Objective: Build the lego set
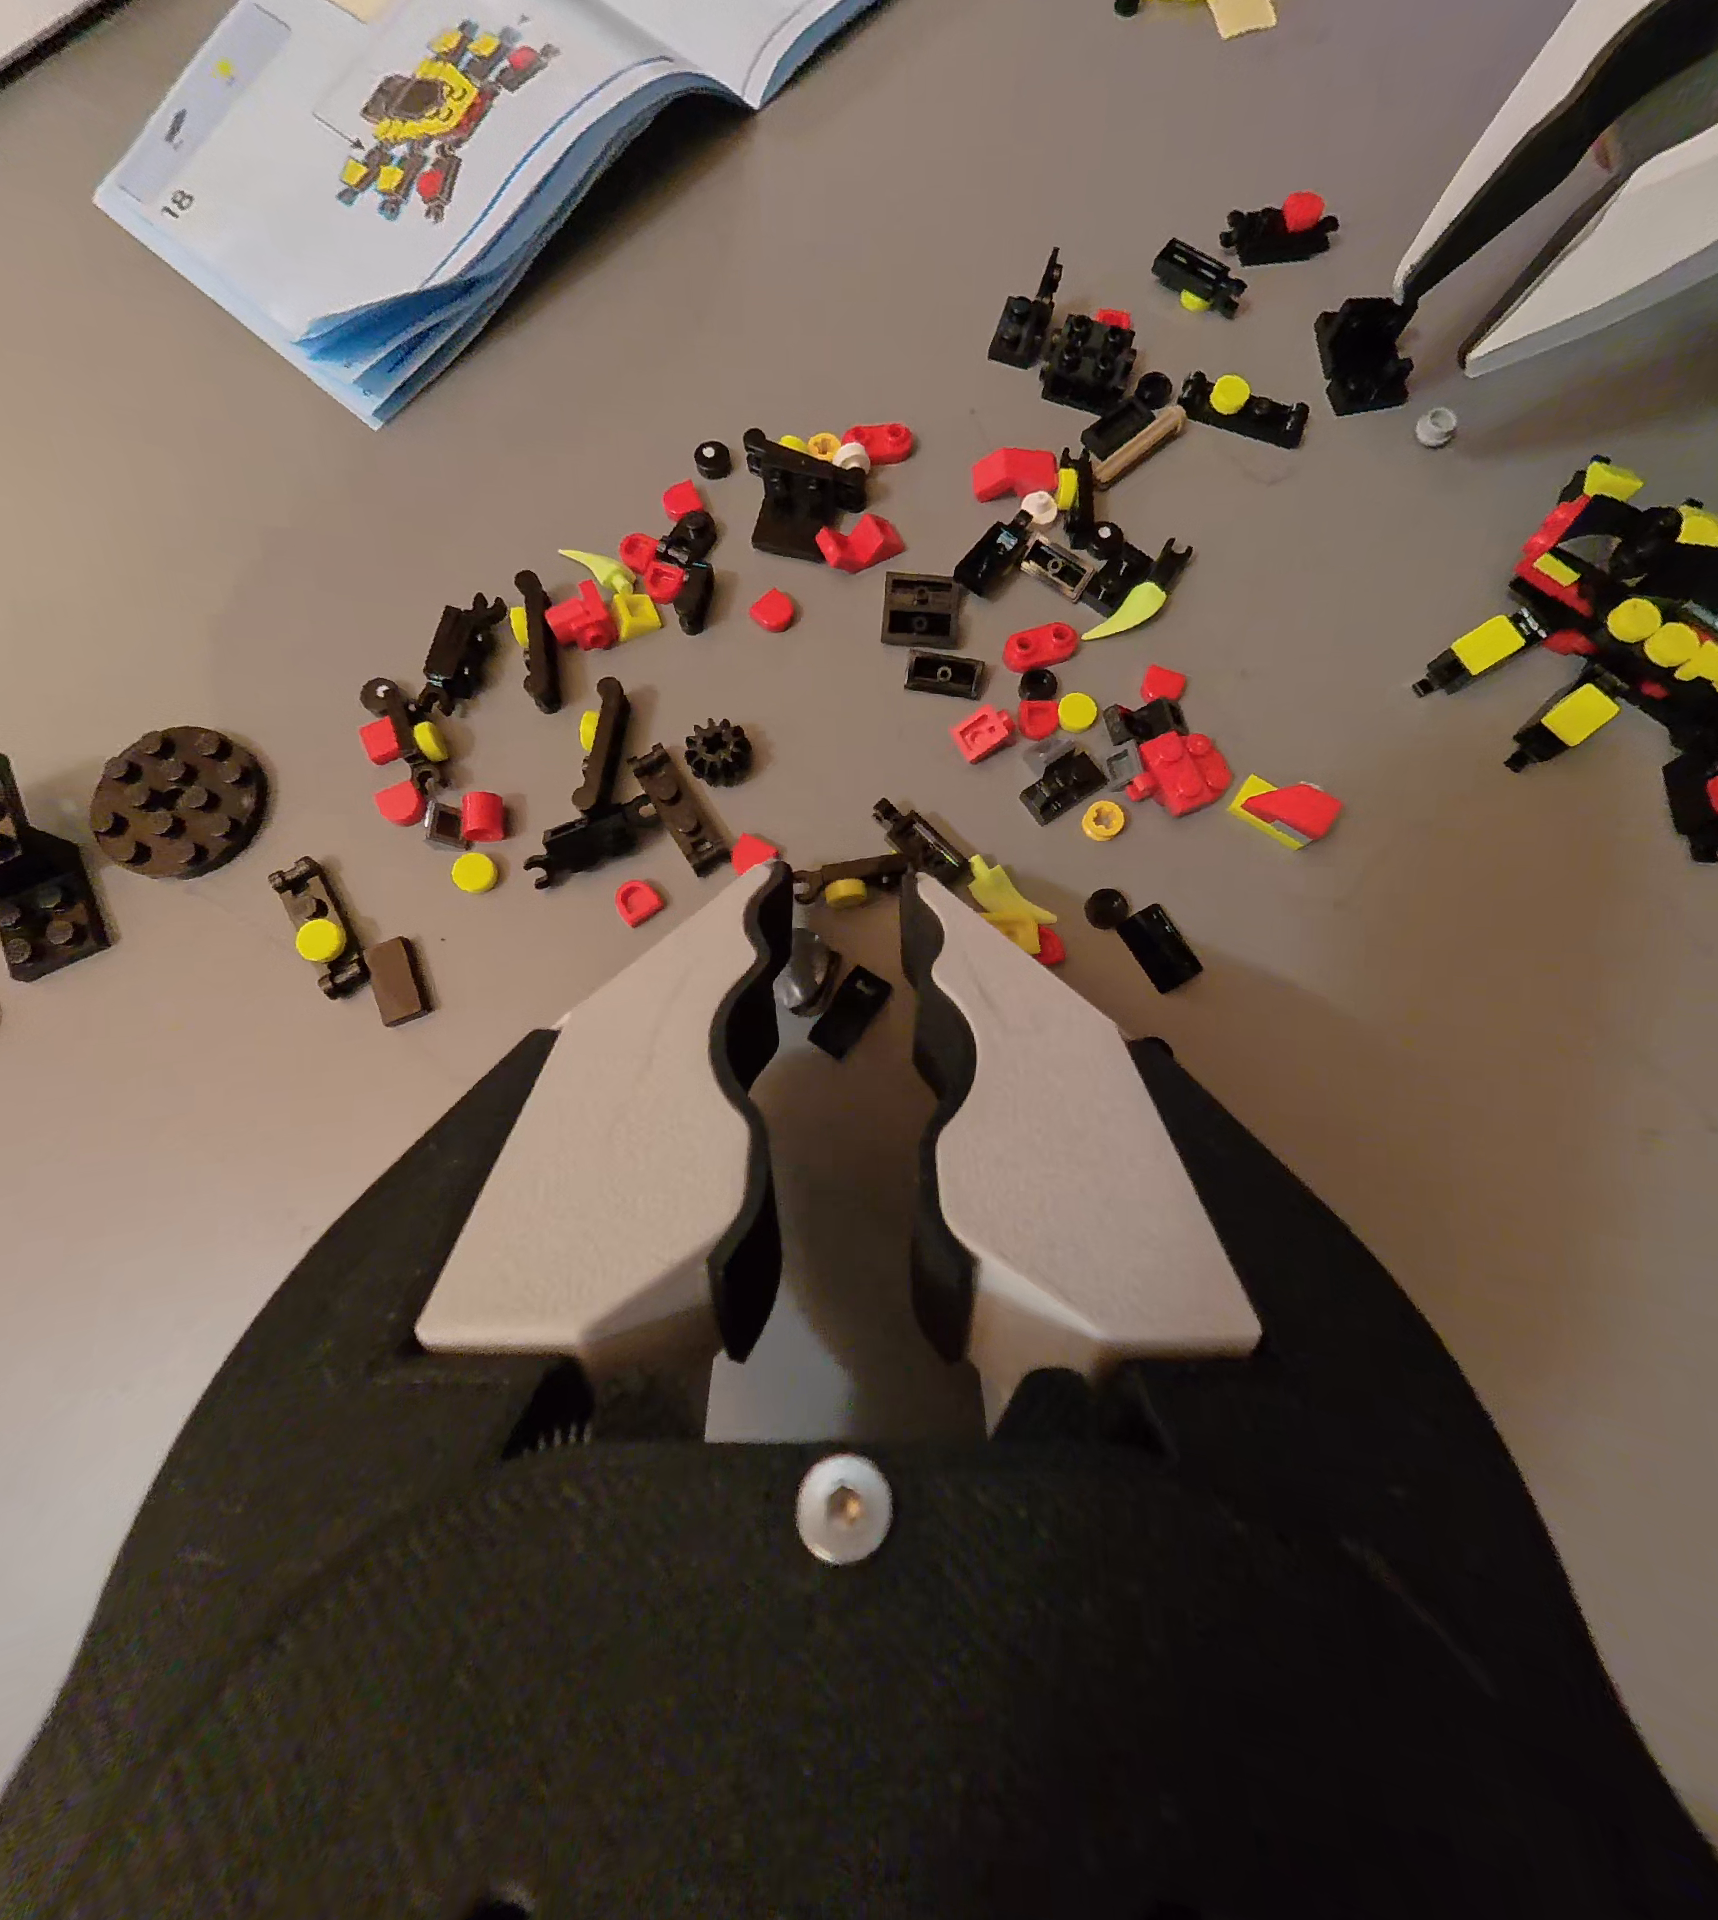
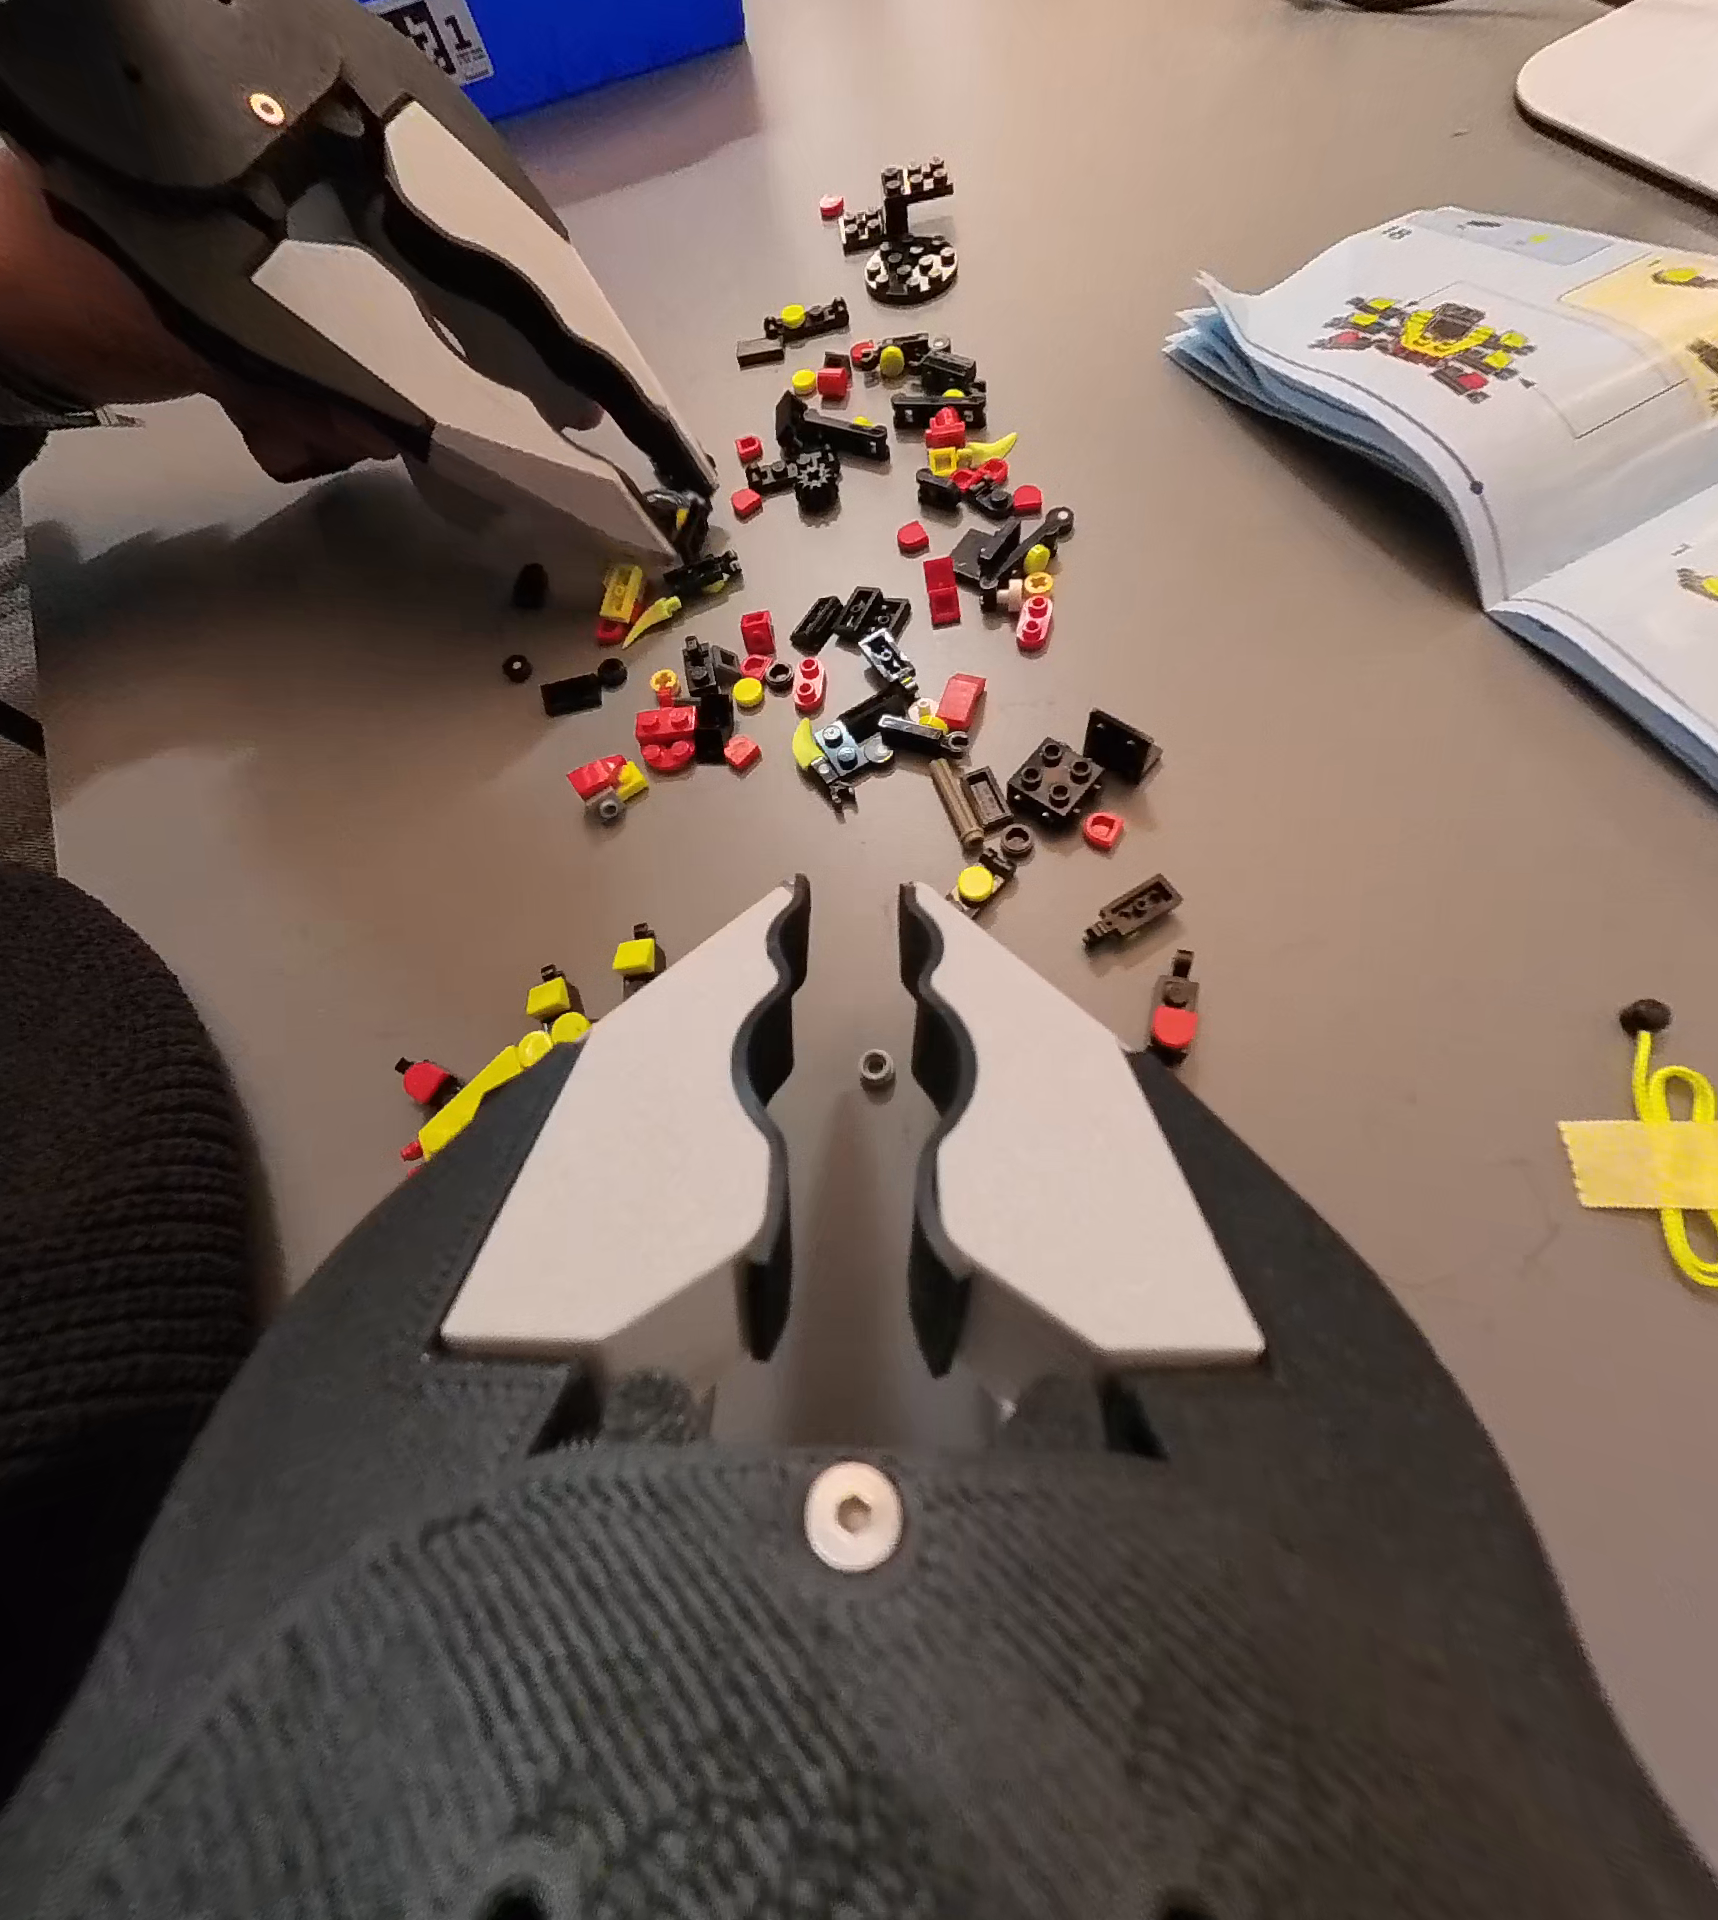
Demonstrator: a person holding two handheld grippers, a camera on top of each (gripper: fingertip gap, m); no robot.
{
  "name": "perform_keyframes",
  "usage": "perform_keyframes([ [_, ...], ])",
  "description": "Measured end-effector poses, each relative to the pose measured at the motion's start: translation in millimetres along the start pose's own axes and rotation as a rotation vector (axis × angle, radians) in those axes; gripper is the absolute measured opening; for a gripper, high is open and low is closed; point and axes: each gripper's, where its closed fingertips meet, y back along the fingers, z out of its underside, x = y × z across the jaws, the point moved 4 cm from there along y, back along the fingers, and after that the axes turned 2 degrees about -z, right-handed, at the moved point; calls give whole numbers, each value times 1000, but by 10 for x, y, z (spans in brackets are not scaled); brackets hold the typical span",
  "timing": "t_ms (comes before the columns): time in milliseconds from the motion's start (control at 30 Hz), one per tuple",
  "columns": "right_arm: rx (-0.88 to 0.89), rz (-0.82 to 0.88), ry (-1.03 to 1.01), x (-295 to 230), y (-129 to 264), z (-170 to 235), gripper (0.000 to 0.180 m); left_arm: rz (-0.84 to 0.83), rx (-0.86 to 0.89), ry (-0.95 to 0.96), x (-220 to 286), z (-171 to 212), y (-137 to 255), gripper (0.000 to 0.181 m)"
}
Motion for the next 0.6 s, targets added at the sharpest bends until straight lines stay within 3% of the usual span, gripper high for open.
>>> perform_keyframes([
  [600,21,-7,-21,29,56,-7,16,-3,33,52,-56,-18,47,19],
])
